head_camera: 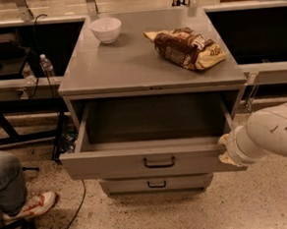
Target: Open top drawer
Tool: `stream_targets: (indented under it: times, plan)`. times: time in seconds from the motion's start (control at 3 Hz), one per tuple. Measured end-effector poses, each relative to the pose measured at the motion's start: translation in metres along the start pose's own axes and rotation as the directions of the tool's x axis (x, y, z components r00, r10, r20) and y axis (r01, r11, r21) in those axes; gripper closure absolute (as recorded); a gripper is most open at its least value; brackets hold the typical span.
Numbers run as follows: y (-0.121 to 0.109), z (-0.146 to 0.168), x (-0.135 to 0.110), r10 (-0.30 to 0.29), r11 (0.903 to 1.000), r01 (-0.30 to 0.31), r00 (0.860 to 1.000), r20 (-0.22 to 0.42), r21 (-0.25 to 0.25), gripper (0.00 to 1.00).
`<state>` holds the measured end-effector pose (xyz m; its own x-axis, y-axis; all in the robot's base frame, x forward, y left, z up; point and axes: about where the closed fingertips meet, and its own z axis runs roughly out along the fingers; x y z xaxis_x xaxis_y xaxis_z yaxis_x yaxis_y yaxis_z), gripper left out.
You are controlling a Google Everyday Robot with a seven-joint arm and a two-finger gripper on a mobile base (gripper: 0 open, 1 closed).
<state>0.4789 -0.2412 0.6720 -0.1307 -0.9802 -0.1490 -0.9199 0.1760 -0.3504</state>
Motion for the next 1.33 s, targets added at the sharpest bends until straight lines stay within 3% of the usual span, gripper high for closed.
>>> stream_targets:
  times: [0.67, 1.0, 1.33]
  plan:
    - [0.0001, -0.0012, -0.0010, -0.003, 1.0000, 0.003, 1.000, -0.001, 0.001, 0.12]
    - [0.0001, -0.0017, -0.0013, -0.004, 1.0000, 0.004, 1.000, -0.001, 0.002, 0.00]
    - [0.0001, -0.0017, -0.0014, -0.004, 1.0000, 0.004, 1.000, -0.001, 0.002, 0.00]
